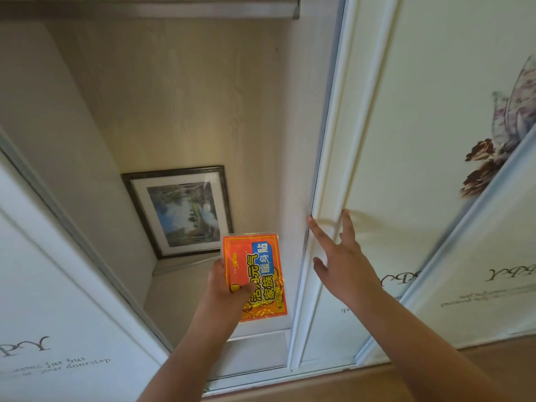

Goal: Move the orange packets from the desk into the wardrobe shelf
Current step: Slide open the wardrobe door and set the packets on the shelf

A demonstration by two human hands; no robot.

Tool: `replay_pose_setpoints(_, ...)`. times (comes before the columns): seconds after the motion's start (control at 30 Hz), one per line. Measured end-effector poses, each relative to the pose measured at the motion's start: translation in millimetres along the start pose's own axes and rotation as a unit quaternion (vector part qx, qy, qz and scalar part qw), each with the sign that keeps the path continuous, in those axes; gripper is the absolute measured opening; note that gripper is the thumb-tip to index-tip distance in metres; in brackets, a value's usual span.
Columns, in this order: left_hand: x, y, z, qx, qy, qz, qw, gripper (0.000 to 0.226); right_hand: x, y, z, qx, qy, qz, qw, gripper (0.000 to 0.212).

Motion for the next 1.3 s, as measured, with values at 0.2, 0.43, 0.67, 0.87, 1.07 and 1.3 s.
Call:
replay_pose_setpoints(0.2, 25.2, 5.1, -2.0, -0.004, -0.001, 0.017, 1.0, 0.042, -10.5, 23.2, -4.3, 0.006, 0.004, -0.035, 0.999, 0.09)
replay_pose_setpoints(0.43, 44.6, 11.8, -1.6, -0.006, -0.001, 0.024, 1.0, 0.042, -13.7, 40.5, -7.2, 0.001, 0.0, -0.049, 0.999, 0.091)
replay_pose_setpoints(0.67, 48.2, 4.3, 1.6, -0.018, 0.025, 0.02, 0.999, 0.041, -13.1, 50.9, -3.5, 0.028, 0.013, -0.032, 0.999, 0.088)
replay_pose_setpoints(0.87, 39.2, -29.3, 2.1, -0.051, 0.044, 0.027, 0.997, 0.042, 26.9, 30.0, 22.8, -0.036, 0.049, -0.151, 0.987, 0.035)
replay_pose_setpoints(1.07, 25.9, -60.1, -17.7, -0.069, 0.041, 0.04, 0.996, 0.043, 114.6, 7.0, 26.5, 0.145, -0.197, -0.358, 0.901, 0.039)
replay_pose_setpoints(1.3, -2.6, -88.1, -57.7, -0.063, -0.01, 0.052, 0.997, 0.057, 173.3, -20.4, 14.5, 0.245, -0.216, -0.448, 0.832, 0.02)
Point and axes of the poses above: each hand's wrist, its own z-axis away from the middle knuckle, its own x-axis out of the palm, y = z × x, the point moved 10 cm from there along -z, towards the middle knuckle, and after that the axes turned 15 degrees about -z, right-handed, at the moved point
